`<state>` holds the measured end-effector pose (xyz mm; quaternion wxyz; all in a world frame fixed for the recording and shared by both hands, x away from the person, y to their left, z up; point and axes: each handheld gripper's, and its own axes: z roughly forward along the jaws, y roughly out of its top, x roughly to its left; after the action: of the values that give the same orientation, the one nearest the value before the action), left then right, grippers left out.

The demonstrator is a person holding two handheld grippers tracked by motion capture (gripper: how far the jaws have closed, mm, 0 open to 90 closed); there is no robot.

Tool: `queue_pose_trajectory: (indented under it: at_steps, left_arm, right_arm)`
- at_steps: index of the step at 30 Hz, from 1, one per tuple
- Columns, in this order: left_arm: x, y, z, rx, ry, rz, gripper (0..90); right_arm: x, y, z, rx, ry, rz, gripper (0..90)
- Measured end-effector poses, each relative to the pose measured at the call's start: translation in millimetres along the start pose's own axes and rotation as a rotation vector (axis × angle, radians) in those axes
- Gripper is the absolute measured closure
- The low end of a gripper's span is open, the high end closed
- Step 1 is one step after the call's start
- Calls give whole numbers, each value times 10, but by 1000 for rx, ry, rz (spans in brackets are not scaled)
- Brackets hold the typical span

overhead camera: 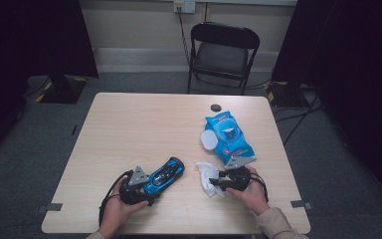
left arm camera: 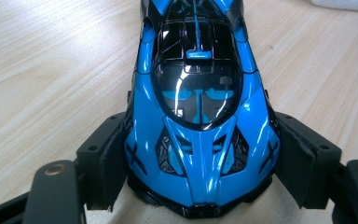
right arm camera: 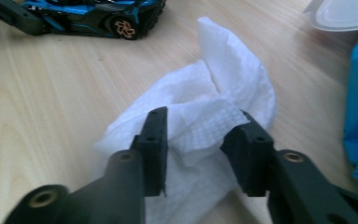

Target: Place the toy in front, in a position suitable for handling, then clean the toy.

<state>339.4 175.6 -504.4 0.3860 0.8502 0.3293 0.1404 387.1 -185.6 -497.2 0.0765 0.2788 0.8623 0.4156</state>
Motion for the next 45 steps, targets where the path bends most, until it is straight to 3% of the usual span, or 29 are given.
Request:
queue_pose_trajectory:
  at_steps: [5, 14, 19, 25, 39, 45]
  left_arm:
    - [0, 0, 0, 0, 0, 0, 256]
    - [0, 0, 0, 0, 0, 0, 256]
    - [0, 0, 0, 0, 0, 0, 256]
    - [0, 0, 0, 0, 0, 0, 256]
    - [2, 2, 1, 1, -1, 1, 255]
    - [3, 2, 2, 1, -2, 0, 255]
  right_arm:
    - [23, -3, 38, 20, -39, -10, 522]
    - [76, -20, 52, 18, -71, -26, 541]
    - [97, -23, 55, 13, -85, -19, 616]
    - [117, -11, 60, 17, -69, 2, 785]
    - [131, 9, 68, 23, -83, 57, 866]
    - [93, -6, 57, -1, -52, 117, 873]
